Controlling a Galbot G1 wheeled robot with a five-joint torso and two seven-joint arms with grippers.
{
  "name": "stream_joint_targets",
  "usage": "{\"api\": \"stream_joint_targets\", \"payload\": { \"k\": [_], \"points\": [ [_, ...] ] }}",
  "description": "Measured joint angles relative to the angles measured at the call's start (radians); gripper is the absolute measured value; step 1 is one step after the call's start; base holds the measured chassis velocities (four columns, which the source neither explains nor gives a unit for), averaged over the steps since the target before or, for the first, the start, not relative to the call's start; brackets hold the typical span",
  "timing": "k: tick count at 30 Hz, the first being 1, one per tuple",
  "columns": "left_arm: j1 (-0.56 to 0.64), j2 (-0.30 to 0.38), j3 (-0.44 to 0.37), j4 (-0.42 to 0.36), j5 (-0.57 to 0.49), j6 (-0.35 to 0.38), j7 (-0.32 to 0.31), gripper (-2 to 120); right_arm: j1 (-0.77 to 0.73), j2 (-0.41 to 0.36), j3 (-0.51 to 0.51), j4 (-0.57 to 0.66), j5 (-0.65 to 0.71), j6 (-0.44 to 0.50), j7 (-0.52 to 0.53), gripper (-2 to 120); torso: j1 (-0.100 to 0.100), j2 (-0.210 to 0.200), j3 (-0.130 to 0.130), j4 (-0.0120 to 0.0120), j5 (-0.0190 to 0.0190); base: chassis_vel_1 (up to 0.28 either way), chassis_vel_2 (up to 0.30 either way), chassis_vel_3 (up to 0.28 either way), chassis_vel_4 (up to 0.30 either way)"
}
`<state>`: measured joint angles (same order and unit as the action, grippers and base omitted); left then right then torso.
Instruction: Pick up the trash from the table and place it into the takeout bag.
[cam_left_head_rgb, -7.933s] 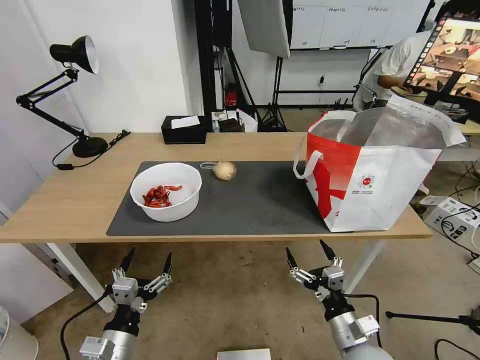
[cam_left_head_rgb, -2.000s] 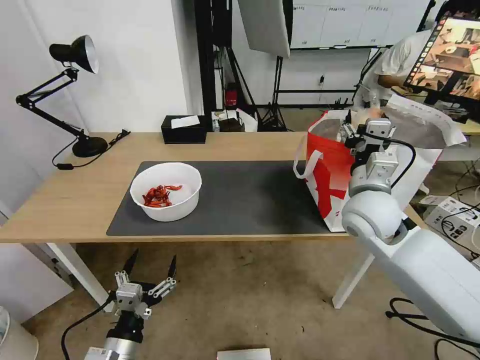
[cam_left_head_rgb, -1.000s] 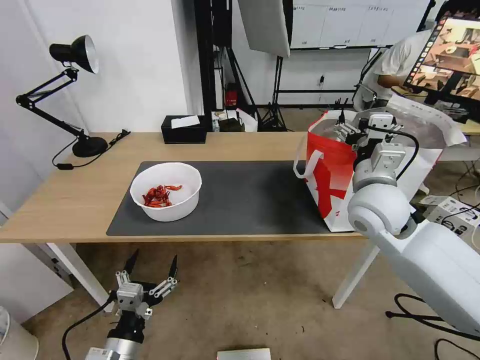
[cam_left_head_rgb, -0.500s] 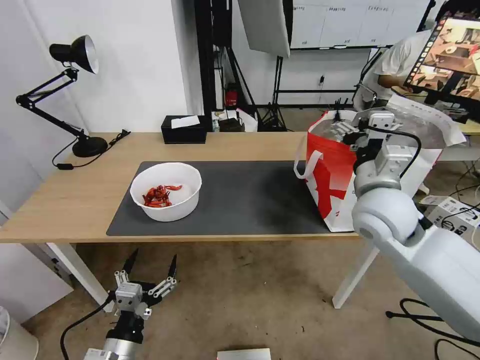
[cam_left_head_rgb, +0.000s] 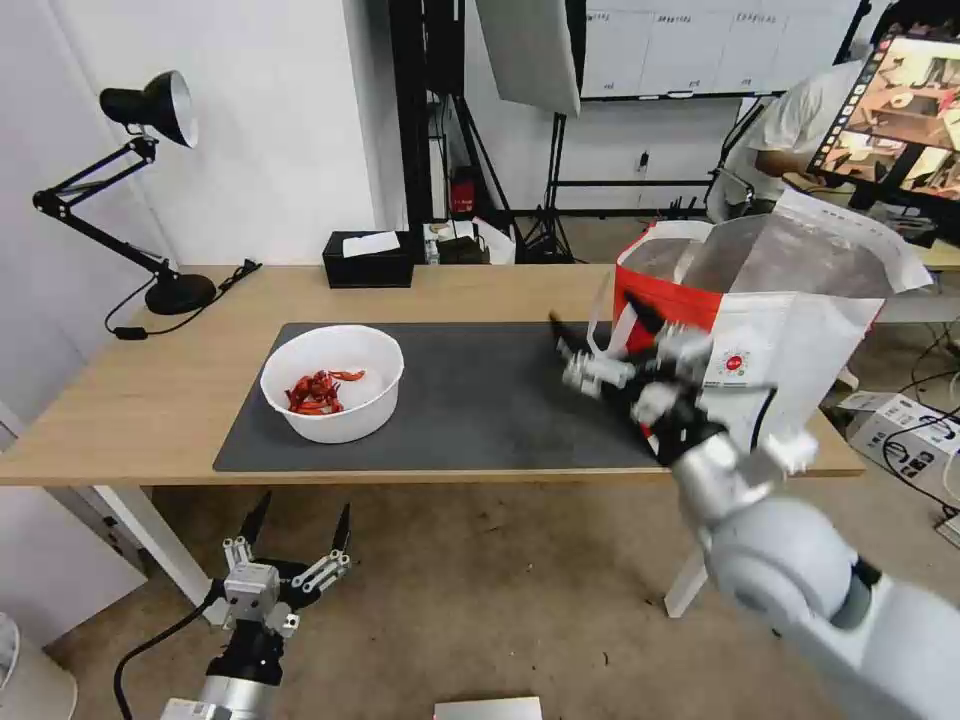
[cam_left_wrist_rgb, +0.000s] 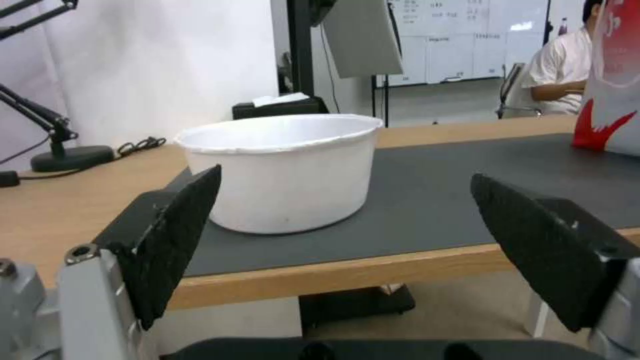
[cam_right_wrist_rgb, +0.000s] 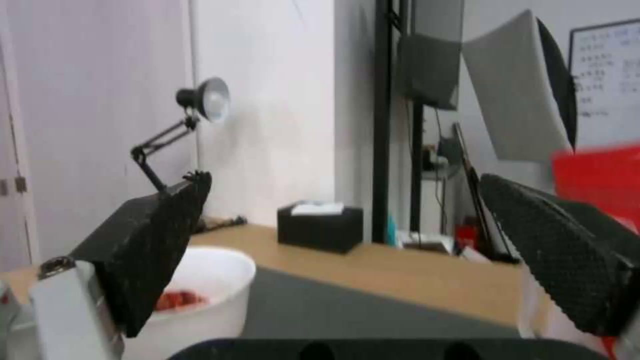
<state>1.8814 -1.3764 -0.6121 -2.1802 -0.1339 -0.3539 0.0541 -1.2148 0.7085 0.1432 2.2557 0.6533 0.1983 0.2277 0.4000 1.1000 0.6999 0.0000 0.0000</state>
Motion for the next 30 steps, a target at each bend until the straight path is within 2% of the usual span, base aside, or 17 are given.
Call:
{"api": "stream_joint_targets", "payload": {
  "k": [2,4,6,8,10,17,30],
  "points": [
    [0.002,-0.002,-0.001,0.000,-0.003,-0.008,0.000,100,-0.150,0.034,0.051,-0.008,-0.075,0.046,-0.007,100,0.000,0.000,0.000,-0.0001,0.0000,0.000,0.000,0.000,0.000],
    [0.002,-0.002,-0.001,0.000,-0.004,-0.009,0.001,100,-0.182,0.042,0.060,-0.011,-0.093,0.055,-0.009,100,0.000,0.000,0.000,-0.0001,0.0000,0.000,0.000,0.000,0.000],
    [0.002,-0.001,0.000,0.003,-0.006,-0.012,0.001,100,-0.320,0.089,0.095,-0.043,-0.172,0.121,-0.026,100,0.000,0.000,0.000,-0.0003,0.0000,0.000,0.000,0.000,0.000],
    [0.002,0.000,0.001,0.003,-0.006,-0.012,0.001,100,-0.343,0.100,0.101,-0.053,-0.189,0.139,-0.031,100,0.000,0.000,0.000,-0.0004,0.0000,0.000,0.000,0.000,0.000],
    [0.002,0.001,0.005,0.008,-0.007,-0.014,0.002,100,-0.419,0.146,0.121,-0.116,-0.259,0.208,-0.044,100,0.000,0.000,0.000,-0.0003,0.0001,0.000,0.000,0.000,0.000],
    [0.004,0.006,0.016,0.011,-0.006,-0.015,0.005,100,-0.470,0.201,0.128,-0.216,-0.291,0.267,-0.043,100,0.000,0.000,0.000,-0.0002,0.0001,0.000,0.000,0.000,0.000],
    [0.012,-0.005,0.024,0.007,0.005,-0.016,0.009,100,-0.431,0.215,0.107,-0.211,-0.341,0.268,0.030,100,0.000,0.000,0.000,0.0000,0.0000,0.000,0.000,0.000,0.000]
  ]
}}
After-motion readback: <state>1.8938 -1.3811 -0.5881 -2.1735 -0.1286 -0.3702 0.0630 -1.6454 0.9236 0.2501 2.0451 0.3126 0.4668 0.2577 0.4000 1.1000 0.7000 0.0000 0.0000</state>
